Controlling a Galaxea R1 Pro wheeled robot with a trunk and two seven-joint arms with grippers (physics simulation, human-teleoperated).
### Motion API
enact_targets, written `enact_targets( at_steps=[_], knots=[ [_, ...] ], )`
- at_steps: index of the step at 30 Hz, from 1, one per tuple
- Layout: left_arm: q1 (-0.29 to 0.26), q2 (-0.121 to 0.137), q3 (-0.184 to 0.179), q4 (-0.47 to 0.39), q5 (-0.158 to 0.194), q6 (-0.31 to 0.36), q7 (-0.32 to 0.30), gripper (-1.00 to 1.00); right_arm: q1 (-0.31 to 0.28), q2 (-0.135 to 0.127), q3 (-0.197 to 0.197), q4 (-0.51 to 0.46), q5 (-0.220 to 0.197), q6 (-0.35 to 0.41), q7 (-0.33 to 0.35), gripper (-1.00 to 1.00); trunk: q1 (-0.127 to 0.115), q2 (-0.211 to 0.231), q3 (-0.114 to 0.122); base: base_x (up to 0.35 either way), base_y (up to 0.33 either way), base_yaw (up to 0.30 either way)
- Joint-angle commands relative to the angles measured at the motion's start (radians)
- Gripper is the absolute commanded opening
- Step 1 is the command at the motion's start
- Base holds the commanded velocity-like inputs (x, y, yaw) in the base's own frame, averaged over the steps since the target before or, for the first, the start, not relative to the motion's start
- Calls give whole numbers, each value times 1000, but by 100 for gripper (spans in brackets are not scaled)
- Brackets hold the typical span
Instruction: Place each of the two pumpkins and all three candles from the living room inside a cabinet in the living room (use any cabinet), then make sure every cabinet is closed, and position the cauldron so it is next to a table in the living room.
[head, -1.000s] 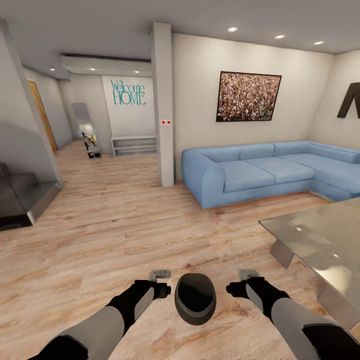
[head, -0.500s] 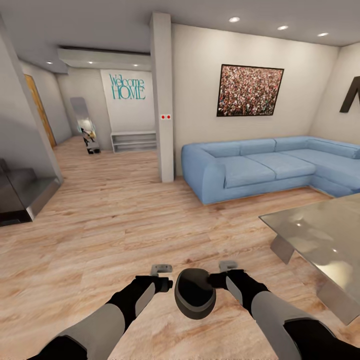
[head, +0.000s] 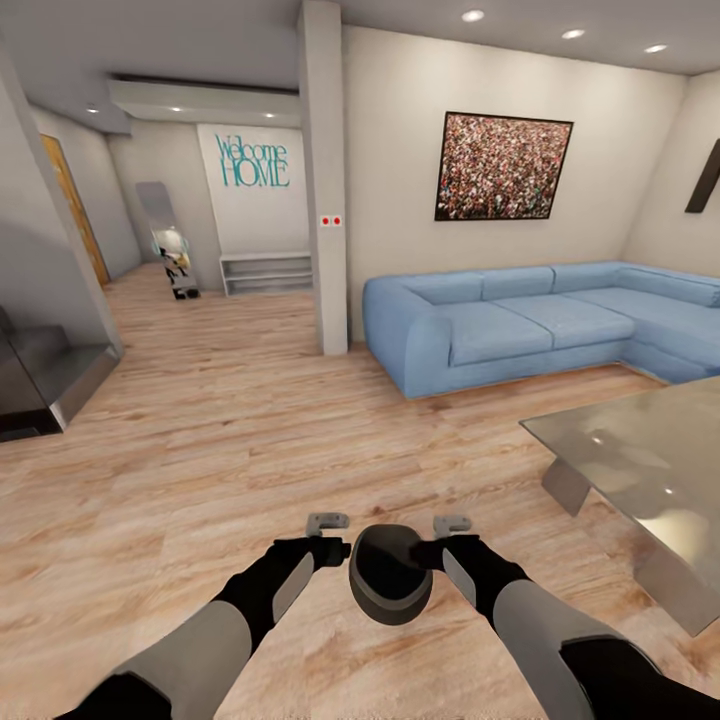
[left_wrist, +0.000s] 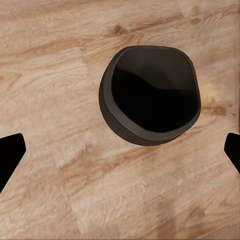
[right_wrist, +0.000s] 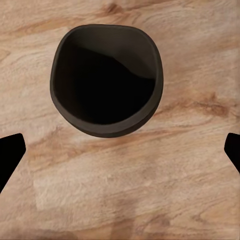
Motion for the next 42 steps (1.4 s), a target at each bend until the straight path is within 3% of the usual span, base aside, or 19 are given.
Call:
enact_targets(
  at_steps=[1,6,7,8,12,24,42],
  knots=[
    [-1,0,-6,-5,8,3,8,100,0,0,7,-2,-6,6,-4,100,4,-8,-6,0,0,0],
    [-1,0,-31,-18,8,2,7,100,0,0,-23,-2,-6,5,-5,100,23,-43,-30,0,0,0],
    [-1,0,-34,-19,8,2,7,100,0,0,-48,-2,-5,5,-5,100,27,-50,-34,0,0,0],
    [-1,0,-38,-20,8,2,7,100,0,0,-112,-2,-3,2,-5,100,31,-57,-39,0,0,0],
    [-1,0,-40,-20,8,2,6,100,0,0,-145,-1,-1,1,-6,100,46,-85,-58,0,0,0],
    [-1,0,-47,-20,8,1,5,100,0,1,-155,8,3,-1,-8,100,50,-92,-81,24,0,0],
    [-1,0,-46,-16,10,2,5,100,0,1,-155,8,5,-1,-9,100,50,-92,-110,319,-86,0]
  ],
)
